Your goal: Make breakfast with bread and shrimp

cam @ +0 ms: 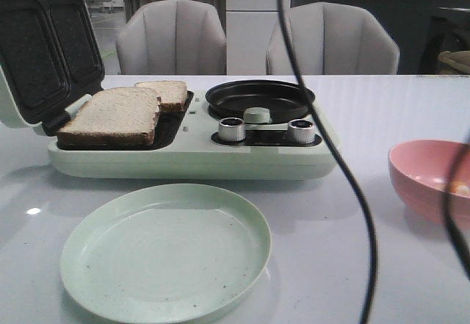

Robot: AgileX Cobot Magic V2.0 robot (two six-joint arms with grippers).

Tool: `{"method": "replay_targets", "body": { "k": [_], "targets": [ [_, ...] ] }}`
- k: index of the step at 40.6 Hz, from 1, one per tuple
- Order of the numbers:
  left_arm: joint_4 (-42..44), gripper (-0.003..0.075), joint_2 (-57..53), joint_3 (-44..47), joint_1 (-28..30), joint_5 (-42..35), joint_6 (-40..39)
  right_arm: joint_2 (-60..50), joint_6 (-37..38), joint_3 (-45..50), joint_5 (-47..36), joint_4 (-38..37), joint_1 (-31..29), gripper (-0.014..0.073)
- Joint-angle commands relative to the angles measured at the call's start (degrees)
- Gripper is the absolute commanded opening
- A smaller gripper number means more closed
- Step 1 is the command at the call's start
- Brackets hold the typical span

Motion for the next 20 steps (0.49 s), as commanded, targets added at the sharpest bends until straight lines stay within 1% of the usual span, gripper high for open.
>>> {"method": "replay_targets", "body": {
  "k": [1, 12, 20],
  "targets": [
    [0.5, 0.0506, 0.4, -1.6, -0.4, -3.9, -0.3, -8.8, 1.1, 6.1, -4.1, -1.2, 0.1, 0.0418],
    [0.5, 0.0506, 0.4, -1.6, -0.4, -3.9, -0.3, -26.4, 1.1, 27.2, -8.9, -1.2, 0.1, 0.0315],
    [0.5, 0.0506, 0.4, -1.6, -0.4, -4.0, -0.3, -36.2, 1.1, 38.0, -11.0, -1.4, 0.1, 0.026]
  ]
}}
